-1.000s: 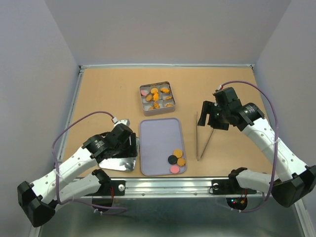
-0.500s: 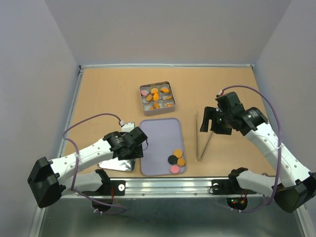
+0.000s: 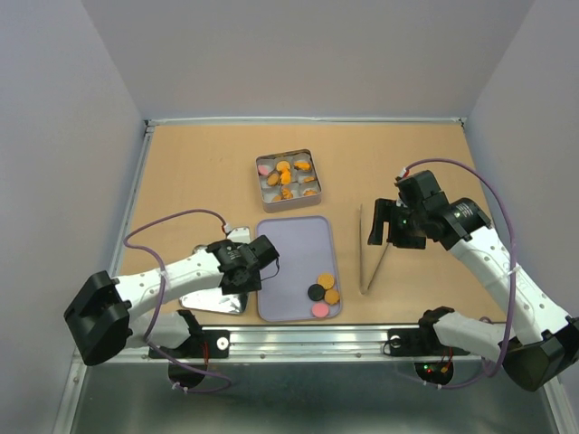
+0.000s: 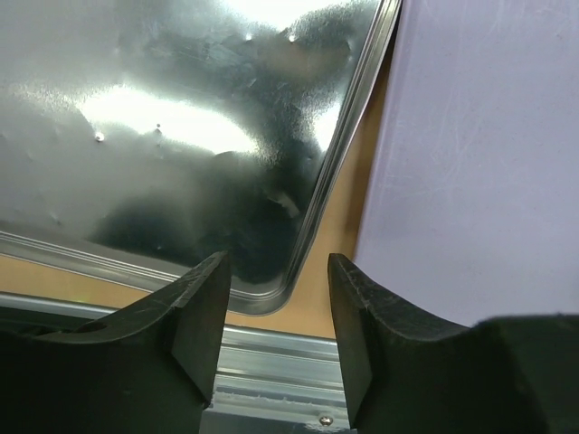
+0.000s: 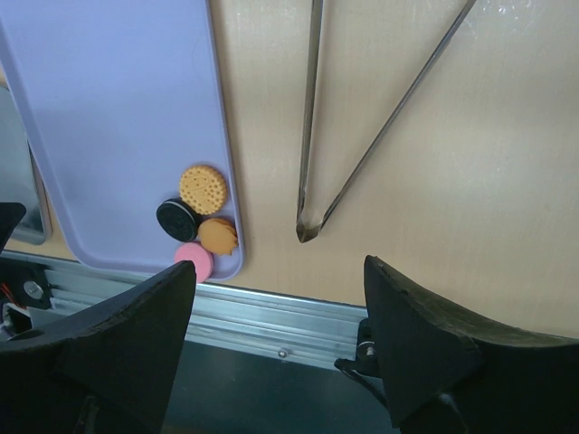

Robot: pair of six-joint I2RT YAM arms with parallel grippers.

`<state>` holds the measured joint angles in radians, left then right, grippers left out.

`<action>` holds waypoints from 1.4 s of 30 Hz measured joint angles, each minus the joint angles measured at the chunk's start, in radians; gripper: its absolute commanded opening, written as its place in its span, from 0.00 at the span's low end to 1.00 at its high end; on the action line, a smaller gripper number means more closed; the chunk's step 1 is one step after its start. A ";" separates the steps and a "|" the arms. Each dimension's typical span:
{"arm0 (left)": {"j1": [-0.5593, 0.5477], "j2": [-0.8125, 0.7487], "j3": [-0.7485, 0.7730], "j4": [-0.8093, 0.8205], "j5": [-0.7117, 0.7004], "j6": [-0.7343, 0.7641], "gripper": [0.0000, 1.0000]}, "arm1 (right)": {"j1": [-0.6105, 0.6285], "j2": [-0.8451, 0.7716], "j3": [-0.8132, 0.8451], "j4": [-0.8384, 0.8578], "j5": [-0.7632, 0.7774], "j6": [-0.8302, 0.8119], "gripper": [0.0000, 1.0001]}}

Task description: Pack the cookies

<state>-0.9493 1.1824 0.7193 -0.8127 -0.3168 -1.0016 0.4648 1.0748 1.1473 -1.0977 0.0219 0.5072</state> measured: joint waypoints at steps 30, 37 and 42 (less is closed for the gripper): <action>-0.003 0.222 0.006 0.187 0.030 0.072 0.08 | 0.000 -0.002 0.000 0.000 -0.001 -0.016 0.80; -0.004 0.221 0.013 0.177 0.024 0.075 0.00 | 0.000 -0.001 0.000 0.000 -0.001 -0.020 0.80; -0.004 0.147 0.088 0.065 0.016 0.069 0.00 | 0.000 0.000 0.004 -0.003 -0.002 -0.022 0.80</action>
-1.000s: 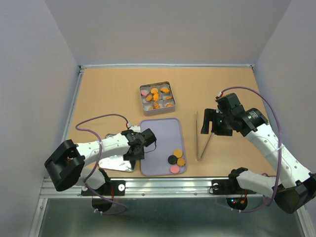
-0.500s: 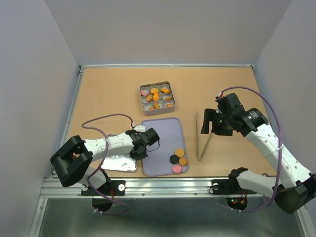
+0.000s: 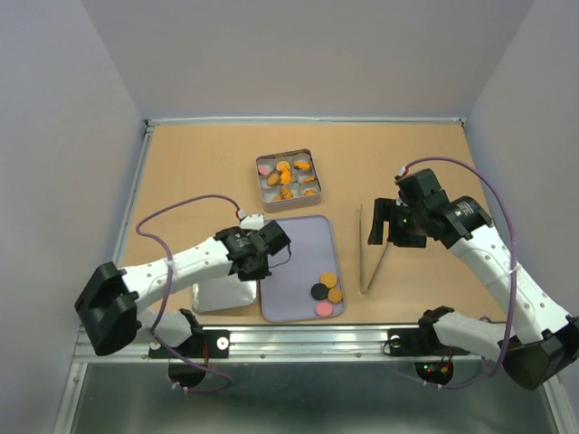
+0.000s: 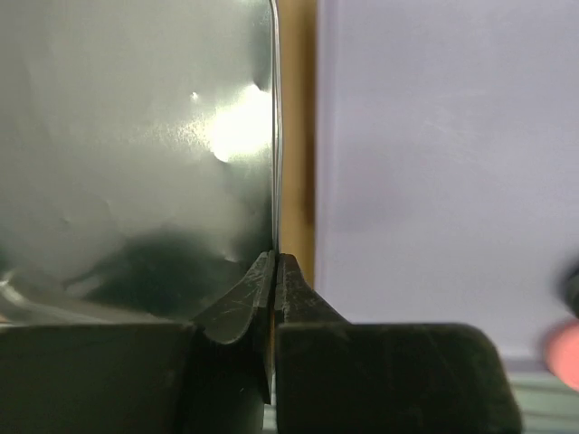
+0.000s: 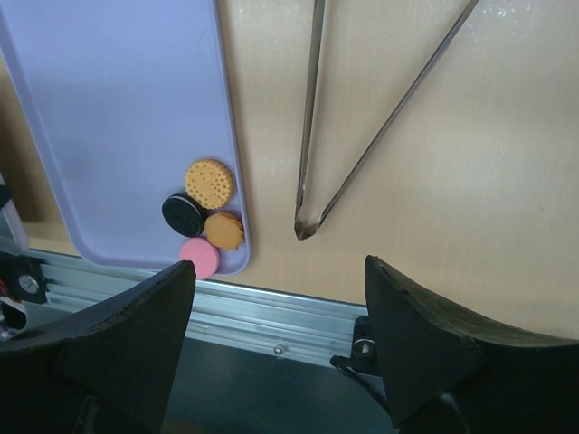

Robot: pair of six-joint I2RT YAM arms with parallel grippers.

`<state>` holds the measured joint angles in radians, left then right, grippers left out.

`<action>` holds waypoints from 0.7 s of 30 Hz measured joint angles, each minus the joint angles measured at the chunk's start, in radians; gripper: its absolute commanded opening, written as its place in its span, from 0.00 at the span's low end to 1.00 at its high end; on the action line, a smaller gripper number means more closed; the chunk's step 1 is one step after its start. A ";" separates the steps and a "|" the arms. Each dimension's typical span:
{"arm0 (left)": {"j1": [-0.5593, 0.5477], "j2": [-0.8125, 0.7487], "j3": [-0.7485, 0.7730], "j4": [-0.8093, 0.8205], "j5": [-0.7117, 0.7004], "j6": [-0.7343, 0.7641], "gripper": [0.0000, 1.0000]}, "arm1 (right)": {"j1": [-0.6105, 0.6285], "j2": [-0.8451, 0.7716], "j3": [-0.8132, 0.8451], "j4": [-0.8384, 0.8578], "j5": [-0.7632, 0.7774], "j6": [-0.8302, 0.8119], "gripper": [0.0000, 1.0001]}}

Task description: Pack the cookies

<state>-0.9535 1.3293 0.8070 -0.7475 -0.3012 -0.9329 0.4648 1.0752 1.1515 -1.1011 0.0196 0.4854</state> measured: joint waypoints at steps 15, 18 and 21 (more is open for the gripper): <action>0.038 -0.209 0.849 -0.013 0.024 0.183 0.00 | 0.000 0.131 0.220 0.314 -0.478 0.253 0.81; 0.088 -0.287 0.881 0.121 0.111 0.230 0.00 | 0.000 0.157 0.220 0.512 -0.589 0.370 0.82; 0.136 -0.367 0.859 0.298 0.249 0.241 0.00 | 0.000 0.176 0.222 0.750 -0.676 0.526 0.82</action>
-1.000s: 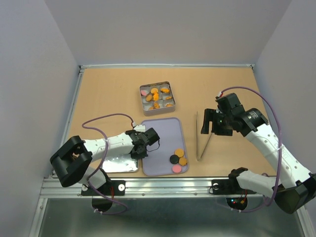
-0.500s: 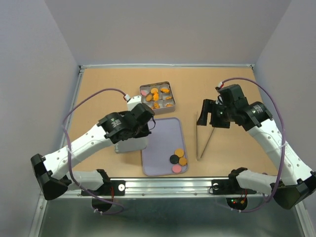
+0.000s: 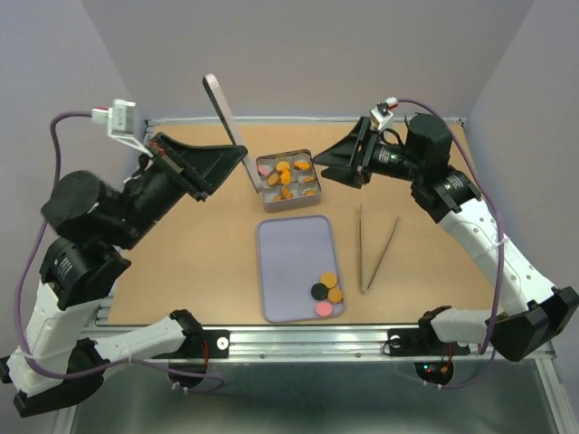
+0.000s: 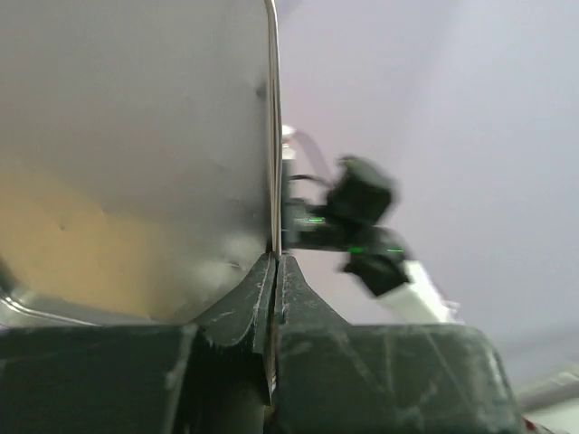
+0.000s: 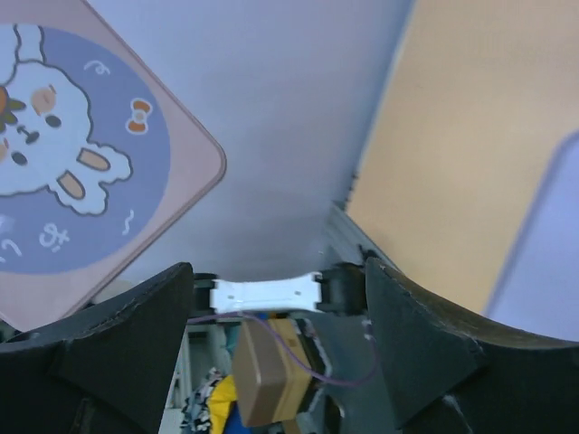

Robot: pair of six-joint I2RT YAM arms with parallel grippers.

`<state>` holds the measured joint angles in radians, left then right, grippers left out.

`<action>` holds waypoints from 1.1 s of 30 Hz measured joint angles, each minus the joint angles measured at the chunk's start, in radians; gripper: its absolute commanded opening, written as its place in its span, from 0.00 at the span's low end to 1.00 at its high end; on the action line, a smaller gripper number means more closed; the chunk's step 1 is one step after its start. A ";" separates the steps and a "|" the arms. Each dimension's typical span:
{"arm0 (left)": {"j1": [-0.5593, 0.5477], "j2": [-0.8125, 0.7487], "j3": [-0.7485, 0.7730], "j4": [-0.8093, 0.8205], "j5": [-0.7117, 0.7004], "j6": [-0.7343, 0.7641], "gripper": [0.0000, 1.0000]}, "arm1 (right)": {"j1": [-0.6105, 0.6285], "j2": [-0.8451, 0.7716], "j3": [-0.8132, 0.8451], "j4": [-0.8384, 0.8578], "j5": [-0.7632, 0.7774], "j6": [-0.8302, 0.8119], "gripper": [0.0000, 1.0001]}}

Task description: Pack the cookies

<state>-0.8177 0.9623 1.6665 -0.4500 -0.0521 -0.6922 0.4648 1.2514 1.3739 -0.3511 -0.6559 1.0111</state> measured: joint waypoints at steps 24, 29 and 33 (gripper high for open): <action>0.008 -0.084 -0.451 1.071 0.452 -0.364 0.00 | -0.001 0.130 -0.051 1.187 -0.081 0.756 0.75; 0.008 -0.083 -0.484 1.126 0.452 -0.376 0.00 | -0.001 0.125 -0.040 1.235 -0.090 0.797 0.55; 0.024 -0.108 -0.534 1.180 0.451 -0.398 0.00 | -0.001 0.114 -0.039 1.249 -0.097 0.812 0.46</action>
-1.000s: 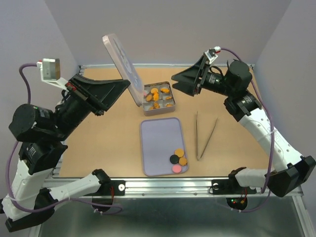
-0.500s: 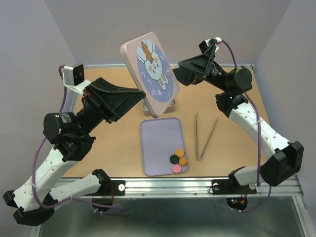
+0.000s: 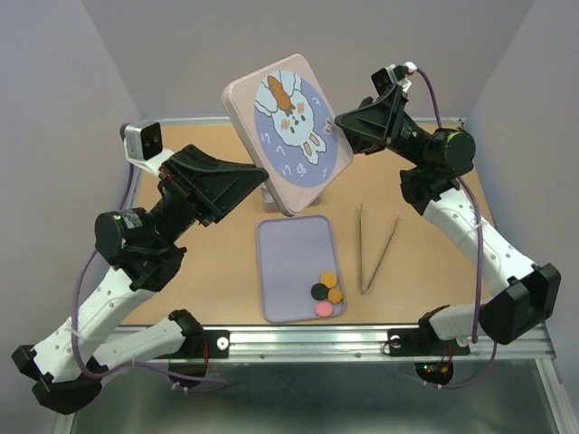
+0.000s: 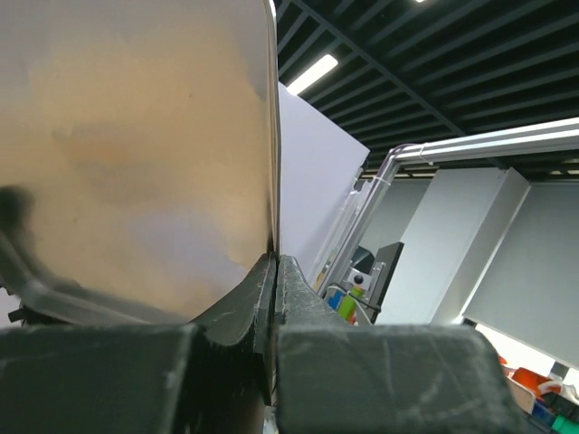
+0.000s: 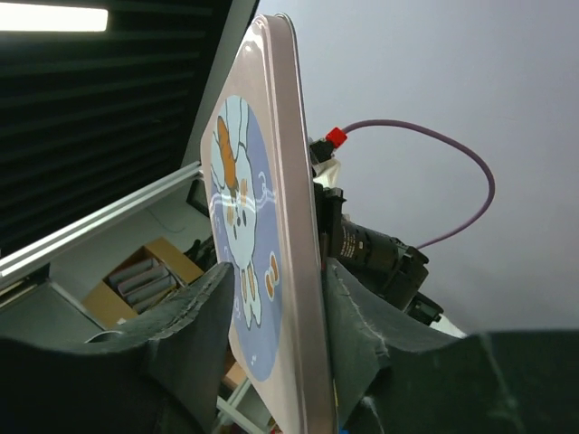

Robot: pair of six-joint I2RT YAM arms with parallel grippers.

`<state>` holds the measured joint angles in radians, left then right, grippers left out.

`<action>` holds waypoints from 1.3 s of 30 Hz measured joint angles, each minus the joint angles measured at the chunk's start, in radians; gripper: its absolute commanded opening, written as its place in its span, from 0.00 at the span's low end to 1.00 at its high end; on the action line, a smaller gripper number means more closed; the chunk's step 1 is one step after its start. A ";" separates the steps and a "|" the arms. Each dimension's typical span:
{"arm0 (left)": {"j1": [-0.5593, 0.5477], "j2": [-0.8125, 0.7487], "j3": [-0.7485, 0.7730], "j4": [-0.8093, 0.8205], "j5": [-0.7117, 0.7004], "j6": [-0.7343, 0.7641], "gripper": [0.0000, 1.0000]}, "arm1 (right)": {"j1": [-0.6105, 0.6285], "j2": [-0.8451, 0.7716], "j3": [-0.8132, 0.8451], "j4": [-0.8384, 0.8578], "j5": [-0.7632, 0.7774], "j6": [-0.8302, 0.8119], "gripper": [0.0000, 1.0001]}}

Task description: Pack the cookies

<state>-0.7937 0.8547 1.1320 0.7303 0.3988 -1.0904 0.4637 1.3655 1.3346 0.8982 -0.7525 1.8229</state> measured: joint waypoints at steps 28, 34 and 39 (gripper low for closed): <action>0.085 -0.124 -0.132 -0.308 -0.229 -0.048 0.54 | -0.010 -0.083 -0.011 0.021 0.019 0.008 0.00; 0.089 -0.146 -0.132 -0.476 -0.282 -0.028 0.58 | -0.011 -0.103 -0.055 0.036 0.031 -0.013 0.00; 0.089 -0.200 -0.132 -0.572 -0.329 -0.016 0.61 | -0.011 -0.103 -0.101 0.031 0.048 -0.021 0.01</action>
<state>-0.7052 0.6544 1.0004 0.1581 0.0696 -1.1065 0.4530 1.2621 1.2331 0.9291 -0.7044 1.8019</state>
